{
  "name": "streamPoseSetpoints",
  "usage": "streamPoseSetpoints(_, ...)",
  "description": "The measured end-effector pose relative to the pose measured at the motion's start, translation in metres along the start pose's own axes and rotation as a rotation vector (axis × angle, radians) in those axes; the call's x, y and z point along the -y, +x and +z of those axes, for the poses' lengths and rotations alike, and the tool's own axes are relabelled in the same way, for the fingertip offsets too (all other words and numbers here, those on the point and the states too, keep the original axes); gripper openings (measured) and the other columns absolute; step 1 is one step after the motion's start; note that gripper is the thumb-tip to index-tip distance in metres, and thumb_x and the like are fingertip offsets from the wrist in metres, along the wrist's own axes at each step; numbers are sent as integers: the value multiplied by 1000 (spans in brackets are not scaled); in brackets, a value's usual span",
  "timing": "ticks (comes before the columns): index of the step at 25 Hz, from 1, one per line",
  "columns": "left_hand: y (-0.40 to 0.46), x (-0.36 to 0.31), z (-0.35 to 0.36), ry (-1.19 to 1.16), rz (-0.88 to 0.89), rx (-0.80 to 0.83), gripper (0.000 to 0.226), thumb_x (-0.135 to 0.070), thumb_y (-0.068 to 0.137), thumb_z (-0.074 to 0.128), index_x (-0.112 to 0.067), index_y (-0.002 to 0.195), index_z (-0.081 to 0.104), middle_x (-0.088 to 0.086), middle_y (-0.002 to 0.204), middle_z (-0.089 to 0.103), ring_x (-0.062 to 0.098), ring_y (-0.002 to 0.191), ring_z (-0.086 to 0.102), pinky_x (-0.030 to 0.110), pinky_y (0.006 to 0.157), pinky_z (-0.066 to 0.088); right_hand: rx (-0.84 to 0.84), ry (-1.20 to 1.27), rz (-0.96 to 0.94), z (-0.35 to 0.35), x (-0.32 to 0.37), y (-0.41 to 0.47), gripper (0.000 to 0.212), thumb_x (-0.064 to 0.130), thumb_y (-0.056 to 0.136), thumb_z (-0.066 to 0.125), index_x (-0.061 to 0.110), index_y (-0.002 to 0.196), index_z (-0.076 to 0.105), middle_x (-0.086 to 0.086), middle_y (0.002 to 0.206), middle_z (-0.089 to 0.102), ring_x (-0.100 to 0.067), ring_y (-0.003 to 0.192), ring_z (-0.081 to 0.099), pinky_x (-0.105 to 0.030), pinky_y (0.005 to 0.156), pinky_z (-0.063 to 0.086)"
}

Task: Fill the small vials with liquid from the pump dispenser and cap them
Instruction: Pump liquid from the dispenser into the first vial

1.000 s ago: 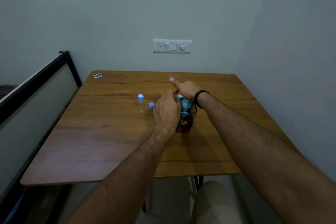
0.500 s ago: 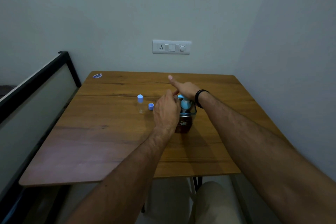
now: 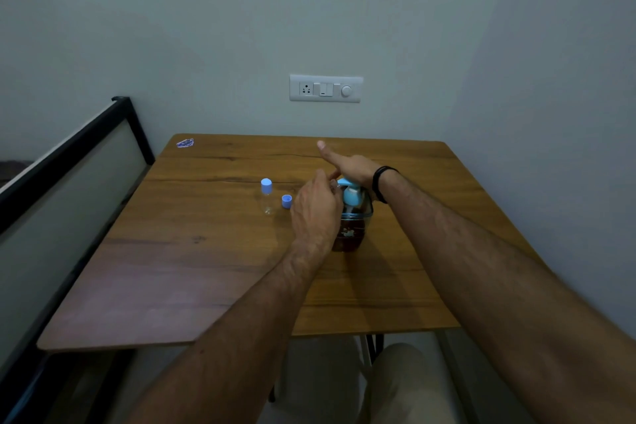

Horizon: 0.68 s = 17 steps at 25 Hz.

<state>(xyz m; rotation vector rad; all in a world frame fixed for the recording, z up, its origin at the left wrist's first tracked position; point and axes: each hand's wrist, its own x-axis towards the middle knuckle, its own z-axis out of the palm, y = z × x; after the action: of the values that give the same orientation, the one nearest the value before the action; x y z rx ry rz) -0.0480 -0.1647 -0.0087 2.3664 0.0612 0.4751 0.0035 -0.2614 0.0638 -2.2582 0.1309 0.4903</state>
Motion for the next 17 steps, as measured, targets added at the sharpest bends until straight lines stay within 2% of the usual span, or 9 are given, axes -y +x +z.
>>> streamPoseSetpoints(3,0,-1,-1,17,8,-9,11,-26,106,48,-19,98,47,-8,84,50,9,75,46,21,57,29,-60,-19,-43,3,-2,0,85,84,88,36,14,120,72,-2,112,58,-21,97,54,-38,84,39)
streamPoseSetpoints(6,1,0,1,15,8,-8,11,-27,106,48,-18,99,50,-5,87,54,13,80,52,26,67,35,-124,-57,-77,6,-3,4,69,71,97,41,13,109,76,-6,122,68,-18,88,58,-35,81,42)
streamPoseSetpoints(11,0,-1,1,10,10,-24,11,-27,106,48,-19,98,48,-5,87,54,13,81,54,27,69,40,-3,10,-3,-1,2,-7,98,93,80,32,14,124,70,-3,114,53,-25,104,54,-43,86,41)
streamPoseSetpoints(14,-1,0,1,10,12,-25,11,-27,106,48,-19,98,48,-5,86,53,13,79,52,26,67,36,-74,-15,-53,5,-1,-3,88,84,89,32,13,120,72,-1,119,59,-22,100,53,-38,85,39)
streamPoseSetpoints(17,-1,-1,0,12,14,-10,12,-27,106,48,-20,96,46,-5,87,53,12,79,52,25,68,35,-115,-67,-76,6,0,-2,75,74,96,36,12,113,75,-7,126,66,-21,95,57,-35,82,41)
